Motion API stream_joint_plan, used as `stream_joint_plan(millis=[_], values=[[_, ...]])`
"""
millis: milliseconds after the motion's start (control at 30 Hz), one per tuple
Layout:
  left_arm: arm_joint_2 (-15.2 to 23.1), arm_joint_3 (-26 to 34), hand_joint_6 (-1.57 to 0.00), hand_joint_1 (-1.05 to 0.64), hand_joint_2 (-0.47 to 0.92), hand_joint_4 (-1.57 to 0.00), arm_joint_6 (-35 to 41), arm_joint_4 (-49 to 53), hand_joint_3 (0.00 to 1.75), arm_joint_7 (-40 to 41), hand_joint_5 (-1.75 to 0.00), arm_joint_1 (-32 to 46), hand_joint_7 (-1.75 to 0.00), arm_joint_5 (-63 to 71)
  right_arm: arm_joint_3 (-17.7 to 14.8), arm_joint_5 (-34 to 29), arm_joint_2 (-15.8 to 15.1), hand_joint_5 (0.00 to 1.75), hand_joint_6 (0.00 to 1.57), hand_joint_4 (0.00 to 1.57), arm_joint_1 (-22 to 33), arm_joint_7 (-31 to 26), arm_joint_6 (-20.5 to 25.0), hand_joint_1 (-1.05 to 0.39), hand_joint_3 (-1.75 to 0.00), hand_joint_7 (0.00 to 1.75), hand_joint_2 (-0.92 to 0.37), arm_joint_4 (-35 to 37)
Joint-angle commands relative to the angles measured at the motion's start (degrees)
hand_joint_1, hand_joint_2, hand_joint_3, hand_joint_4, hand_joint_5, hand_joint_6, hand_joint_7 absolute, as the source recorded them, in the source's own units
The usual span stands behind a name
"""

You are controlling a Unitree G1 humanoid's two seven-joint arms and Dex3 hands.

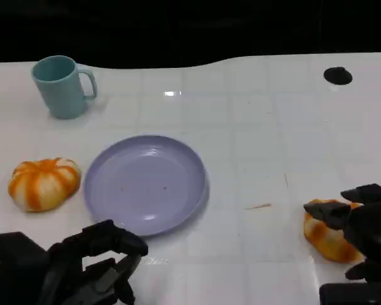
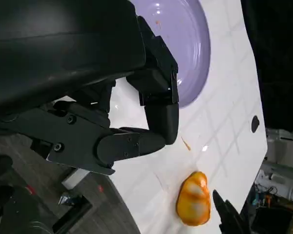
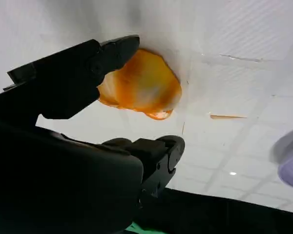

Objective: Grasp the bread from the table and place it into the plate.

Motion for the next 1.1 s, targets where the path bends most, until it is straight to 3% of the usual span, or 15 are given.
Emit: stream_joint_plan(millis=[33,467,700,833,933,1033,1100], values=[[0.6,0.0,-0.61,-0.36,0.92,-0.64,-0.6,-0.6,0.47,0.2,-1.75,0.4,-1.3,0.7,1.5,-0.1,-0.8,0.35,0.36,0.08,-2.8,-1.4,0.3,-0.26,-0.01,0.01,-0.76,4.3],[0.4,-0.1,-0.61,-0.37,0.92,-0.66,-0.5,-1.2,0.46,0.3,-1.75,0.7,-1.31,0.6,5.9,2.0,0.5,0.24,0.38,0.15,-10.4,-3.4,1.2,-0.3,-0.01,0.0,-0.79,16.0],[0.6,-0.4,-0.62,-0.37,0.92,-0.67,-0.7,-1.9,0.46,0.4,-1.75,1.0,-1.31,1.2,4.7,11.4,3.3,0.21,0.39,0.19,-14.5,1.5,5.1,-0.28,-0.03,0.01,-0.86,21.7],[0.7,-0.4,-0.61,-0.36,0.92,-0.66,-0.6,-2.2,0.47,0.3,-1.75,1.1,-1.31,1.2,4.9,14.3,3.3,0.16,0.51,0.36,-16.0,0.2,4.9,-0.32,-0.01,0.02,-0.9,24.4],[0.6,-0.3,-0.61,-0.35,0.92,-0.65,0.1,-2.6,0.47,0.6,-1.75,1.0,-1.31,1.2,4.1,16.0,4.2,0.17,0.74,0.64,-16.3,-3.6,4.1,-0.31,0.0,0.07,-0.91,26.1],[0.4,-0.2,-0.61,-0.35,0.92,-0.66,0.7,-2.8,0.48,0.8,-1.75,1.0,-1.32,1.0,2.6,18.8,5.8,0.31,0.97,0.94,-16.1,-8.0,3.7,-0.24,0.0,0.13,-0.89,27.3],[0.3,-0.2,-0.6,-0.35,0.91,-0.66,0.9,-2.9,0.48,0.9,-1.75,0.9,-1.32,1.0,2.2,19.6,6.3,0.47,1.07,0.96,-16.1,-10.6,3.3,-0.22,0.0,0.11,-0.89,28.0]])
